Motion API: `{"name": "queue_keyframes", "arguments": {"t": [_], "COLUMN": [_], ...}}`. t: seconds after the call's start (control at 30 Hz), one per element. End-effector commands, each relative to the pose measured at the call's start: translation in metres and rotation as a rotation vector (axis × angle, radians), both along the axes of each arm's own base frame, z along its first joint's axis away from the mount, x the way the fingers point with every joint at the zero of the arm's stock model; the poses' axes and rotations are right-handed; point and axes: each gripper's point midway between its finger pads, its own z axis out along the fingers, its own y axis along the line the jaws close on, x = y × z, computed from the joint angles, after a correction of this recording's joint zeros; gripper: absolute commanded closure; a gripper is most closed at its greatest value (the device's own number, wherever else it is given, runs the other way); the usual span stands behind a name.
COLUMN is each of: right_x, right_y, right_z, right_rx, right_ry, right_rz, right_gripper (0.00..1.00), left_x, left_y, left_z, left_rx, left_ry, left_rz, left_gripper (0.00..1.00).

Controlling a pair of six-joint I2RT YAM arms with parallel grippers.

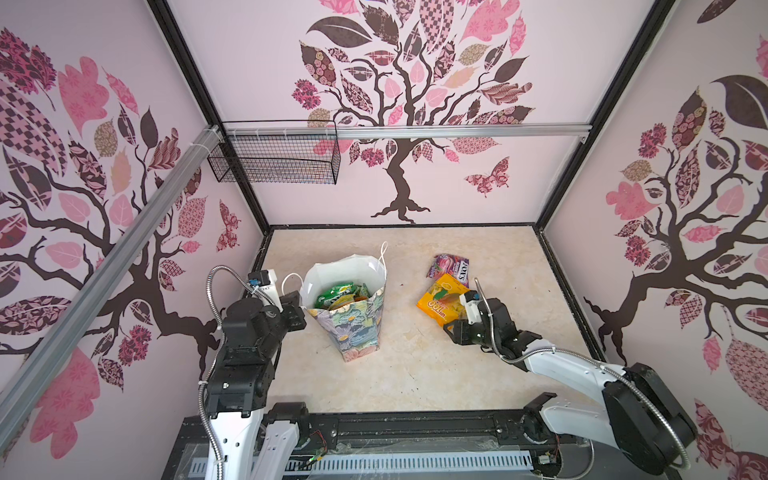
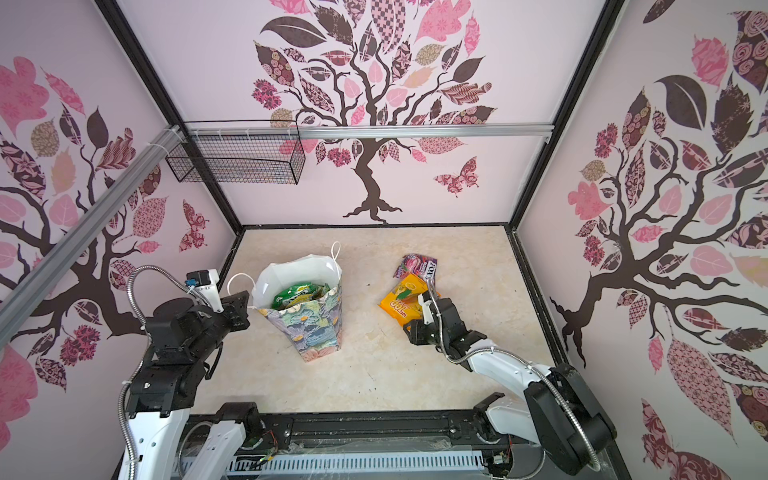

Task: Place the snacks into the paper bag
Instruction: 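Lower the right gripper onto the edge of the yellow LOT100 mango bag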

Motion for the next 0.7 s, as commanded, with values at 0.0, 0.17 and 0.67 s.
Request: {"name": "queue_keyframes", "arguments": {"t": [0.0,0.17,0.67], "right_x": [0.003,0.006,0.019], "right_y": [0.001,0.009,0.015], "right_z": [0.0,0.0,-0.014], "right_rx": [-0.014,0.01,0.047], "right_ry": [-0.028,-0.04,-0.044], "right_rz": [0.01,0.026,-0.073], "right_gripper": [0.52,0.53,0.47], "left_x": [0.001,0.001,0.0], "left_y": [0.001,0.001,0.002], "left_z": [0.005,0.005,0.004], "left_rx": [0.003,0.003,0.009], "left_ry": [-0.021,-0.021,-0.02], "left_rz": [0.003,0.004,0.009], "left_gripper": [0.89,0.88,0.88]}}
